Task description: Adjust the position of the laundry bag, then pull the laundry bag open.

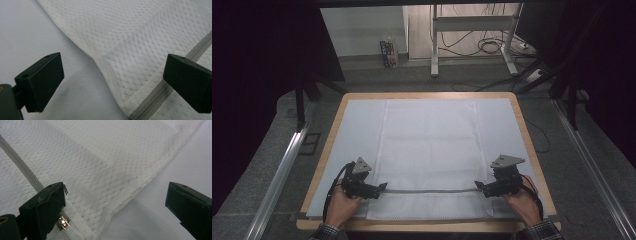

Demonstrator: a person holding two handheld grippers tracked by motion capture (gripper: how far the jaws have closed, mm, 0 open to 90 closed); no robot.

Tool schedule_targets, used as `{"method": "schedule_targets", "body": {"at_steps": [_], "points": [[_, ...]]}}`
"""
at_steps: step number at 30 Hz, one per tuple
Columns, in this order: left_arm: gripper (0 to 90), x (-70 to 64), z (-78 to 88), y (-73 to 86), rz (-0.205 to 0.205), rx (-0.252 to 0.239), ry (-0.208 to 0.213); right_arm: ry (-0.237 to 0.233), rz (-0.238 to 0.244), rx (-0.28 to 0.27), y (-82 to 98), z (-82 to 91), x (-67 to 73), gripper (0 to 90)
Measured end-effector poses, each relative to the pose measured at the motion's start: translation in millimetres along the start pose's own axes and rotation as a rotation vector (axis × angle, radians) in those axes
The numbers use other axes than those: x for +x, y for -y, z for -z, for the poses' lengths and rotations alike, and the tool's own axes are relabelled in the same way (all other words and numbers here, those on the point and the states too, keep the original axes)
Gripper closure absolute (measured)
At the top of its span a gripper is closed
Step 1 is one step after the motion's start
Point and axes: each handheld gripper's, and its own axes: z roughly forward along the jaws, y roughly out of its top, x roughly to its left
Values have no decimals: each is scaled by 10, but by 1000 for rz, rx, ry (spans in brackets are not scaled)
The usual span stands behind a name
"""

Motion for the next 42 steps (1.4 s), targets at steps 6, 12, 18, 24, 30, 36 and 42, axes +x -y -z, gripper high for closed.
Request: {"method": "schedule_targets", "body": {"at_steps": [6, 12, 18, 24, 30, 36, 42], "points": [[28, 1, 5, -5, -1, -7, -3, -9, -2, 0, 4, 1, -3, 21], [28, -3, -9, 0, -5, 3, 3, -30, -13, 11, -2, -8, 3, 0], [27, -9, -14, -1, -13, 8, -1, -46, -29, 9, -4, 17, -6, 0], [27, -4, -5, 3, -9, 7, -8, -71, -52, 9, -12, 66, 10, 0], [27, -8, -4, 2, -13, 5, -13, -66, -16, 36, 41, 130, 75, 1], [27, -16, -5, -2, -23, 10, -15, -63, 7, 98, 126, 128, 161, 35], [27, -22, -6, -4, -26, 11, -15, -78, 12, 153, 188, 76, 163, 95]]}}
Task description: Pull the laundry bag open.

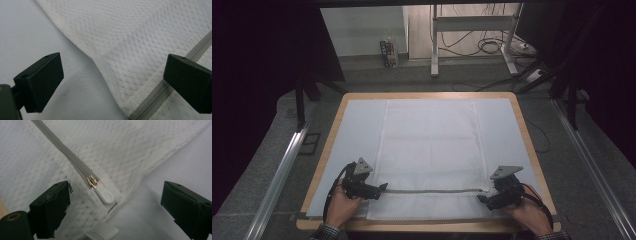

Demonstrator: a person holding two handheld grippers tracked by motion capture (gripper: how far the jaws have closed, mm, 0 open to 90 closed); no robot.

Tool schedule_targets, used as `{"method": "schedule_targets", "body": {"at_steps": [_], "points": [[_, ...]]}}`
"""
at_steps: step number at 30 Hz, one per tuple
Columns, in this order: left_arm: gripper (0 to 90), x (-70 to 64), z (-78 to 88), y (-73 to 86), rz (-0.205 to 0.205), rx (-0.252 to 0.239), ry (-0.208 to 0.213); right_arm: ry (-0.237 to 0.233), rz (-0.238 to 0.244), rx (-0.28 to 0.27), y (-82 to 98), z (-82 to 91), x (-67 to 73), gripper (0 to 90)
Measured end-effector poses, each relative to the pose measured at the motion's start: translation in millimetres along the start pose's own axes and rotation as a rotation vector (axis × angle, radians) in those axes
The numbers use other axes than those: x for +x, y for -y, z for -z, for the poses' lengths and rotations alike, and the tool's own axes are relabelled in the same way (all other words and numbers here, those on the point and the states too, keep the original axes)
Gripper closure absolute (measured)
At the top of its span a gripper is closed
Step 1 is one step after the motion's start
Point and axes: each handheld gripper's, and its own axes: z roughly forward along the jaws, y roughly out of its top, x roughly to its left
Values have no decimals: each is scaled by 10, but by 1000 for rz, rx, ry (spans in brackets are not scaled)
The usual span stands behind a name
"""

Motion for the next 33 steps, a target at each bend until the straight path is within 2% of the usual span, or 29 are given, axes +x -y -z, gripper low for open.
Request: {"method": "schedule_targets", "body": {"at_steps": [1, 5, 9, 13, 18, 20, 22, 24, 28, 33], "points": [[27, -2, -3, 1, -1, -1, 0, 6, 11, 15, 5, -14, -1, 89], [28, -8, -7, -3, -5, 3, 0, 5, 22, 18, 9, -30, -8, 93], [28, -24, -11, -8, -14, 6, -2, 0, 13, 22, 10, -11, 17, 171], [28, -30, -9, -10, -18, 4, -5, -1, 4, 4, 38, 23, 72, 303], [29, -45, -12, -17, -26, 3, -8, -16, 20, -17, 65, 58, 139, 502], [30, -56, -13, -24, -32, 0, -7, -25, 17, -25, 70, 63, 145, 570], [30, -65, -14, -30, -40, 2, -7, -20, -3, -36, 76, 73, 121, 699], [30, -71, -15, -33, -41, 0, -7, -22, 8, -42, 75, 76, 104, 763], [31, -67, -19, -34, -40, 1, -8, -29, 49, -36, 58, 86, 117, 785], [32, -73, -13, -39, -41, -3, -6, -40, 58, -35, 51, 105, 121, 786]]}}
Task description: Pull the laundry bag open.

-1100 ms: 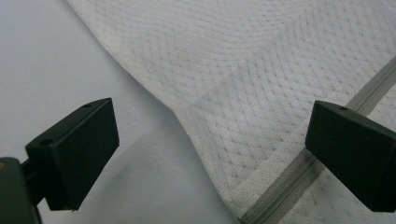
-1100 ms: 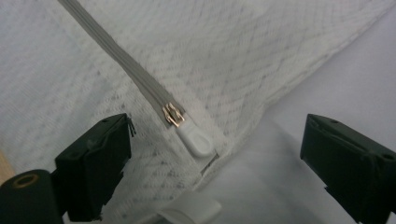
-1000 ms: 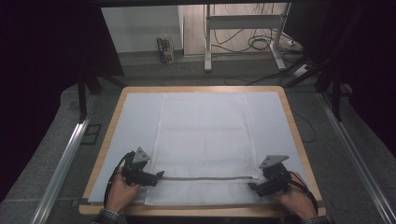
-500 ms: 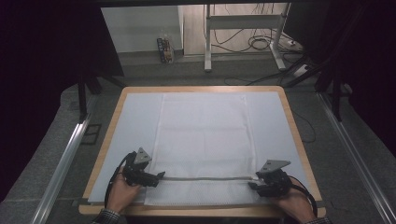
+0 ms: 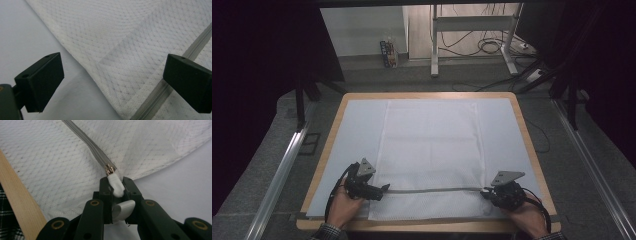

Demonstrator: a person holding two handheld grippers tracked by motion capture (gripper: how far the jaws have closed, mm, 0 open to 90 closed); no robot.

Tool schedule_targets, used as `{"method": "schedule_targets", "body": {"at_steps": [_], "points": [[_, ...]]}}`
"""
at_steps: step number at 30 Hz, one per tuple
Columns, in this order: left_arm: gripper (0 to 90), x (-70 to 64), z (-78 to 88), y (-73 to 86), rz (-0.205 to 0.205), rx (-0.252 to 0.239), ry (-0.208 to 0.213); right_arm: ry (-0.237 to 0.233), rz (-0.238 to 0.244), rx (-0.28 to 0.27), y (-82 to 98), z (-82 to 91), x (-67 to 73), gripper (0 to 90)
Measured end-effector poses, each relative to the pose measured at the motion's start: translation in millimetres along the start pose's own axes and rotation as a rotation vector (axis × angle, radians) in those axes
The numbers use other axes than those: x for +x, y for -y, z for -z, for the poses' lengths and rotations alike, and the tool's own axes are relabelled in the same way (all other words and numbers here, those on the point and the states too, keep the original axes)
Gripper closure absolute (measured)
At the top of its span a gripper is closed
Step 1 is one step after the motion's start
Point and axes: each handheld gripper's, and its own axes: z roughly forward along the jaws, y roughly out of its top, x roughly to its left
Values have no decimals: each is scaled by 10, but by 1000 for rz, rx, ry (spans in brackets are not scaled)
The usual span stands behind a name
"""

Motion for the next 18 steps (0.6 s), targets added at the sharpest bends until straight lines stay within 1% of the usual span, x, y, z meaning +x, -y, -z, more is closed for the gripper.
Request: {"method": "schedule_targets", "body": {"at_steps": [2, 4, 6, 7, 8, 10, 14, 16, 18], "points": [[33, -3, -3, 1, 0, 0, 1, 5, 6, 11, 1, -4, 1, 779], [33, -3, -3, 2, 0, 2, 0, 1, 0, 16, 3, -4, -4, 750], [33, -1, -3, 3, 1, 2, 0, -11, -6, 21, 9, 3, -14, 666], [33, -1, -2, 3, -1, 4, 1, -31, -12, 23, 12, 3, -22, 617], [33, -1, -3, 4, -2, 5, 0, -44, -12, 26, 11, 4, -25, 588], [33, -3, 0, 3, -2, 7, -1, -38, 0, 39, 4, 6, -12, 551], [33, -4, 1, 4, -4, 8, -2, -8, -3, 49, 4, 8, 24, 515], [33, -5, 0, 4, -5, 10, -4, 2, -18, 50, 11, 13, 34, 512], [33, -8, 1, 2, -6, 10, -4, 16, -51, 44, 25, 14, 45, 529]]}}
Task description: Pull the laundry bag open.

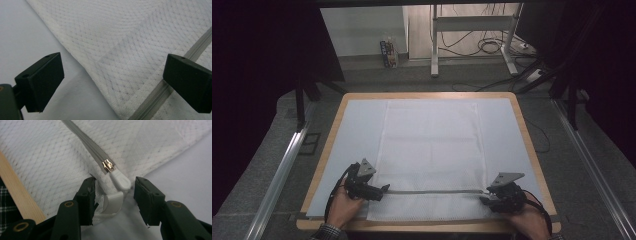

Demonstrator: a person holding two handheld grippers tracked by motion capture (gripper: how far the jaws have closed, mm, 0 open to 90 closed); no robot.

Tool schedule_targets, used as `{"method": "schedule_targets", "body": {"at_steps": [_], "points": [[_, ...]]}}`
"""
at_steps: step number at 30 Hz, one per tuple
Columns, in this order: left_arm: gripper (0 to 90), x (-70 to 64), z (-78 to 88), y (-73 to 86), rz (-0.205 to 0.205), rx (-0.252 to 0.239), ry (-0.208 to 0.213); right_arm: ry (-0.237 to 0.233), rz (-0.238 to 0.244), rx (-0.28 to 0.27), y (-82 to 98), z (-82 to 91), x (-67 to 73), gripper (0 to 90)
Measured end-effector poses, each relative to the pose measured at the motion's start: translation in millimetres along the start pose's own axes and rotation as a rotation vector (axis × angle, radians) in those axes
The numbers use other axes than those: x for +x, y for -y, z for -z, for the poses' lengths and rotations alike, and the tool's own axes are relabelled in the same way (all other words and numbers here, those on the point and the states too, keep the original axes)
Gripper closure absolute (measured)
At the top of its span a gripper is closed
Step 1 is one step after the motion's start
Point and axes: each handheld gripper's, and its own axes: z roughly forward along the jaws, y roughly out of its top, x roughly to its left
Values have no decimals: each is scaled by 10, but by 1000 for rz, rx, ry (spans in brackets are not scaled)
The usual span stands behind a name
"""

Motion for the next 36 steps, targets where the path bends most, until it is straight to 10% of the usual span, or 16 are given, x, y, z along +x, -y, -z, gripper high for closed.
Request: {"method": "schedule_targets", "body": {"at_steps": [7, 21, 28, 33, 36], "points": [[36, -21, 13, -27, 5, -11, 10, 3, -46, -13, 27, 23, -21, 804], [40, -75, 6, -88, -2, -20, 39, 8, 47, -93, -38, 135, 15, 806], [41, -73, 5, -79, -4, -16, 38, 18, 69, 5, -4, 37, 6, 671], [42, -64, 7, -72, -4, -12, 37, 36, -7, 6, 34, 44, -34, 515], [42, -69, 0, -77, -5, -11, 37, 27, -33, -1, 63, 54, -11, 610]]}}
